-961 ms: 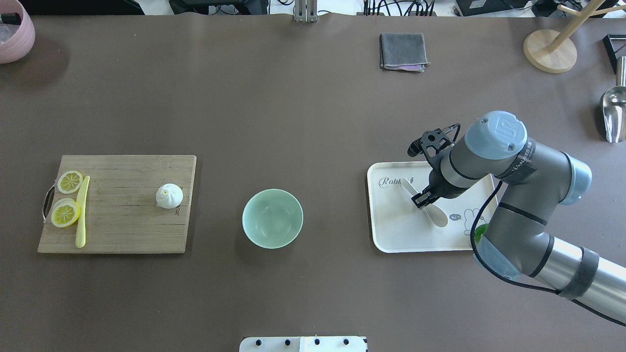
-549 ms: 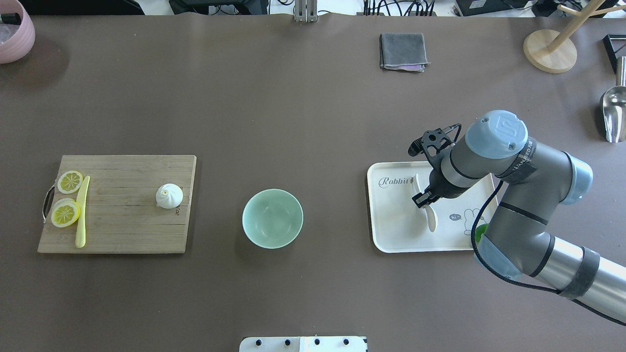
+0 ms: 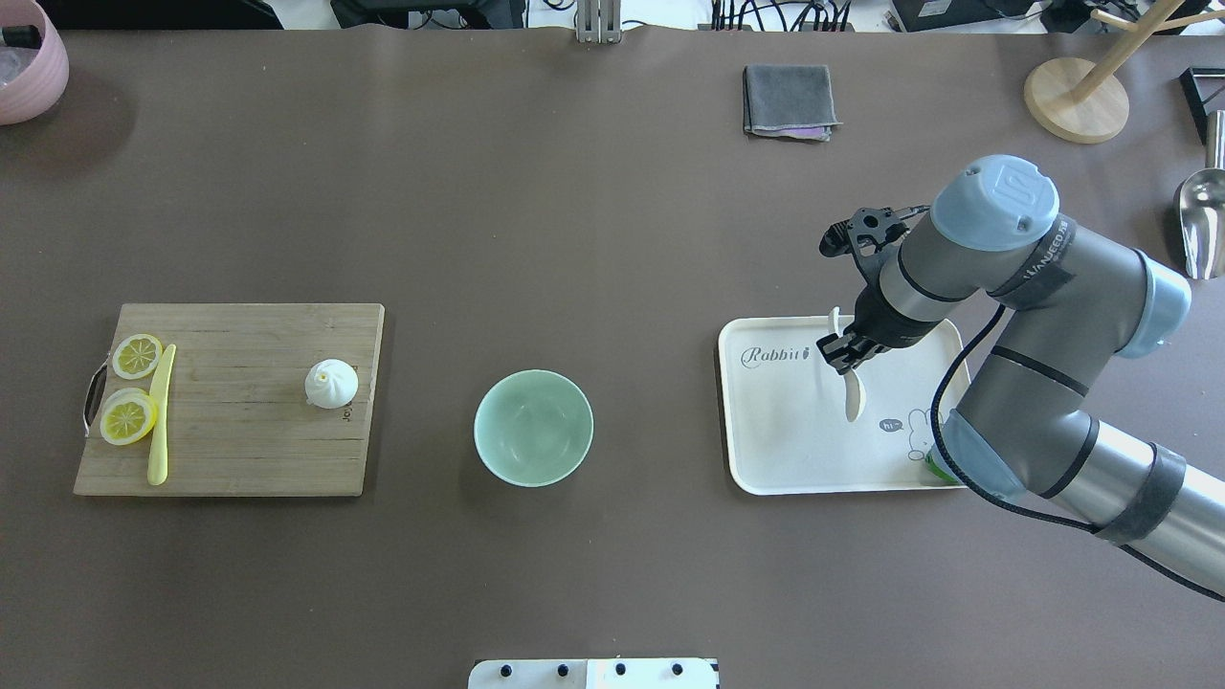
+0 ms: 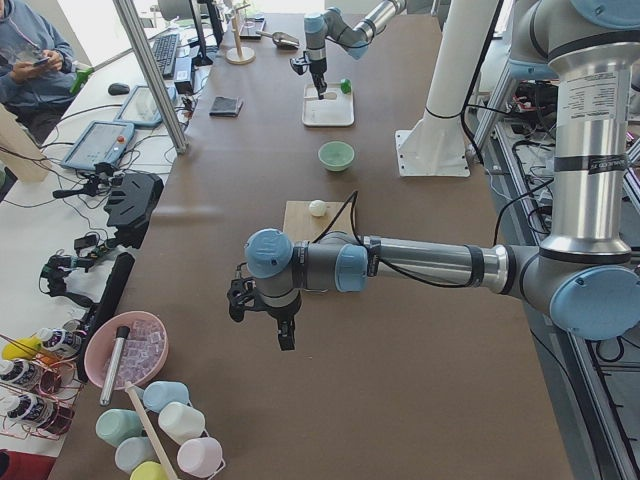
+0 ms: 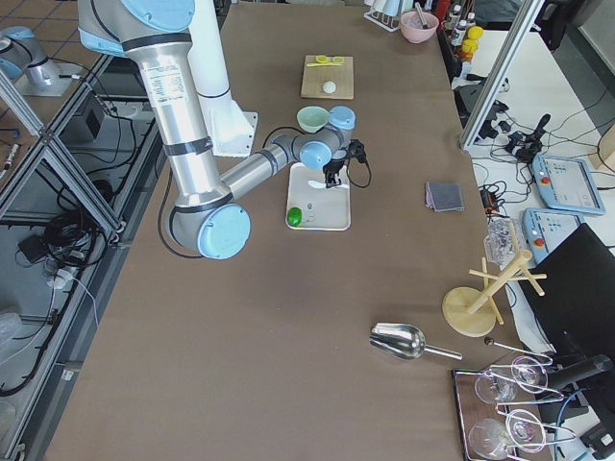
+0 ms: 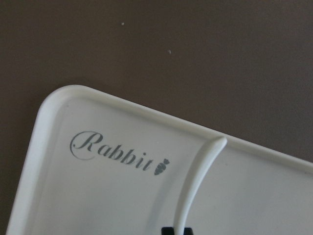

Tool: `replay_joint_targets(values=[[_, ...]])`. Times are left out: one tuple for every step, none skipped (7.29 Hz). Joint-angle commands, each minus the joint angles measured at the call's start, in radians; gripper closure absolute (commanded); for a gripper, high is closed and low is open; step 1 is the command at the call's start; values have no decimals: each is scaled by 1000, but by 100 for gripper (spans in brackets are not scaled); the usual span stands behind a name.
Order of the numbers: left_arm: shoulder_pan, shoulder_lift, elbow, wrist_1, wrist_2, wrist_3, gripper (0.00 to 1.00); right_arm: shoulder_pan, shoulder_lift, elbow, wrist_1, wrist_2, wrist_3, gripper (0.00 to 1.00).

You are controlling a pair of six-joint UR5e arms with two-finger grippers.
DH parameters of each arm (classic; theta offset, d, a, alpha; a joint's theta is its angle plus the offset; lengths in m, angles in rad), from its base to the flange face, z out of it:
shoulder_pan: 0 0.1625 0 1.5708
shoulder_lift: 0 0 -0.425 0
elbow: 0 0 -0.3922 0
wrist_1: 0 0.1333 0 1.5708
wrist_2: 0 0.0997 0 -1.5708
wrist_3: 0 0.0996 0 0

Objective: Put spoon and bun in bowl

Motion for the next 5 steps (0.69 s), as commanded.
replay_joint_targets(values=[[109,-58,-7,-14,-23,-115,2,1,79,2,-54,2,297,100],[169,-58,-3,-61,-19,-141,2,-25,128,0,-52,-10,502,100],[238,-66,3,-130,-19,-207,2,-46,173,2,-60,-15,618,100],[313,-124,16,-165,4,-344,2,-82,205,-1,-61,-27,742,100],[393,-190,10,-167,41,-484,2,-131,236,0,-60,-82,886,100]])
